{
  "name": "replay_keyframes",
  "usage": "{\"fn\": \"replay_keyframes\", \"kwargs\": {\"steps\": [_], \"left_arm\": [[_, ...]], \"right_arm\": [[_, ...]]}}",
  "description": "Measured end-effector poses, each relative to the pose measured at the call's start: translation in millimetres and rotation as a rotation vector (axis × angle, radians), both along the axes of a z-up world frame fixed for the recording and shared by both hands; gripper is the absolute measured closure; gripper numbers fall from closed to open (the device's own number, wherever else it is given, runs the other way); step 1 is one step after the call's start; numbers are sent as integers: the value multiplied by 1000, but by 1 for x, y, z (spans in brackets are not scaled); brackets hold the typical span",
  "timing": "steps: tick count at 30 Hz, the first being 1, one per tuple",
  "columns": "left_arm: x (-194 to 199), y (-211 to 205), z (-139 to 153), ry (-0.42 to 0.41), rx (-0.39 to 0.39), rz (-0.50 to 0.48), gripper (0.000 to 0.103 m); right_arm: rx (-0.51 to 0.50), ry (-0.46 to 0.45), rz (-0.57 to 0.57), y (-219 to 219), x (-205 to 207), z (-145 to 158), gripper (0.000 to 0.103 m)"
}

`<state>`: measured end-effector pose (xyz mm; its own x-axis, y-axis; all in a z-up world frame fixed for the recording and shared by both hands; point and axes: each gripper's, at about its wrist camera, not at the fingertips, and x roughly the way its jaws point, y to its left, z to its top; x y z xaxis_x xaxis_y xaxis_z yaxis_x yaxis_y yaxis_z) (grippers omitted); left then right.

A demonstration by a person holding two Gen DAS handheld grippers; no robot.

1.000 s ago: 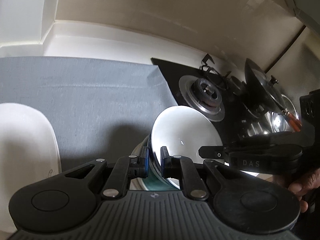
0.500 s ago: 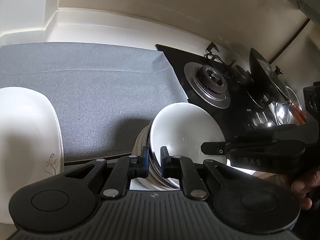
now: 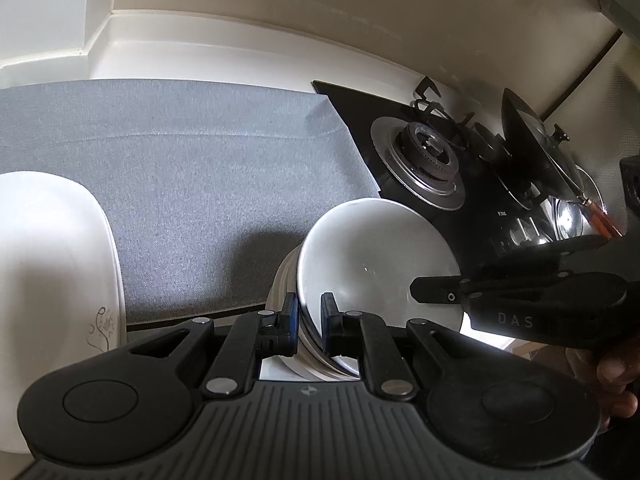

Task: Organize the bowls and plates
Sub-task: 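Open the left gripper and regrip the rim of the whole bowl stack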

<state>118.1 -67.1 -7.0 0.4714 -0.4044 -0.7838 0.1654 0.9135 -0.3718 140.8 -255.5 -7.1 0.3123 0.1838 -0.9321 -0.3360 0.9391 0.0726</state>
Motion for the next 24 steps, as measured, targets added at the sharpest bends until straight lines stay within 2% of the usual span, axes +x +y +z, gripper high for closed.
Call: {"fn": "replay_keyframes", "kwargs": {"steps": [24], "left_arm": [[3,-4,-1,-21,48,-25,93]], "right_arm": [[-24,-19,-23,-4,-2,8,85]]}}
